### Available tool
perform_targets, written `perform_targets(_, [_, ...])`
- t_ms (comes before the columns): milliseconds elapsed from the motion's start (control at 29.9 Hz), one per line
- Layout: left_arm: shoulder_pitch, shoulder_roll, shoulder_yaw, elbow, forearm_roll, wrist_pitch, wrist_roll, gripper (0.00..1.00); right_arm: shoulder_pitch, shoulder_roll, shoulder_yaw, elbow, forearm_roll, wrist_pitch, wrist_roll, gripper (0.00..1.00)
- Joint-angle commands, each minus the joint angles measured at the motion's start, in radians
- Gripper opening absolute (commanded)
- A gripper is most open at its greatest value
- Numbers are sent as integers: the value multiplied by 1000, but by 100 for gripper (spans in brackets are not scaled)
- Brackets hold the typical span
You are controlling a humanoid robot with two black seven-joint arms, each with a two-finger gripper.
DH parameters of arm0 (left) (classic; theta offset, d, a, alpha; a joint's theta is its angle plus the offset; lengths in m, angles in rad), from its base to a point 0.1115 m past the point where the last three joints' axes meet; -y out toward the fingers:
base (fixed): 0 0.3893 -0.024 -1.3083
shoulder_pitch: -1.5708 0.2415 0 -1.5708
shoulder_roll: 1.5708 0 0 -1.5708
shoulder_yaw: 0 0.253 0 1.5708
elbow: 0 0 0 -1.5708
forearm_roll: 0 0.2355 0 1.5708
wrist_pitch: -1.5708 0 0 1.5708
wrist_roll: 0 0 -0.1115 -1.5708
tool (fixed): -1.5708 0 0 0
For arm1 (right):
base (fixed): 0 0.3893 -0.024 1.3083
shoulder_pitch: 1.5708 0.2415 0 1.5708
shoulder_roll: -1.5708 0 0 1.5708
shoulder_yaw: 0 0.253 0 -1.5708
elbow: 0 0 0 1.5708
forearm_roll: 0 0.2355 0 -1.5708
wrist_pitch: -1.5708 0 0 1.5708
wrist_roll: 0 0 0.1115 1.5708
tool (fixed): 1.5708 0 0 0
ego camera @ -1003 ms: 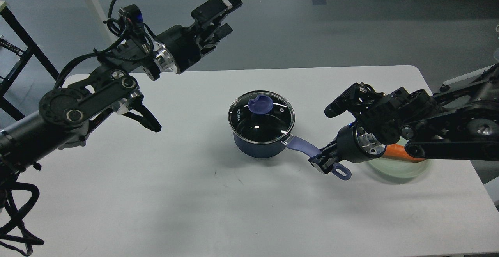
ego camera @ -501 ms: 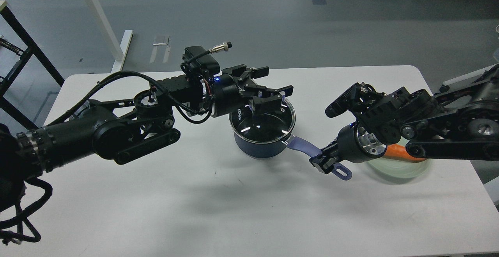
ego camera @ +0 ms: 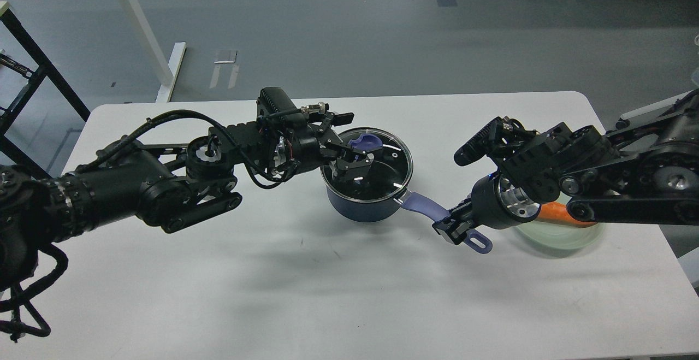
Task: Open pot lid
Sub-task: 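Reach the left gripper over the saucepan toward the purple lid knob, then grasp the purple knob of the glass lid with the left gripper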
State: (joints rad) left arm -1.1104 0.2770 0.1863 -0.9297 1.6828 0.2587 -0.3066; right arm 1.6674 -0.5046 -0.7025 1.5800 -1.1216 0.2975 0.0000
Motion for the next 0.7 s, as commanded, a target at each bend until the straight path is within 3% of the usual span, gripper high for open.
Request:
perform_targets(0, [3,-1,22,0,0,13,0,96,0,0,0,-1,-1,0,0,26])
perform_targets(401, [12,-30,22,43,-2,19,-6,93,2,3,1,-1,-1,0,0,26])
perform_targets(668, [15,-41,24,51,-2,19,-8,86,2,3,3,-1,0,0,0,26])
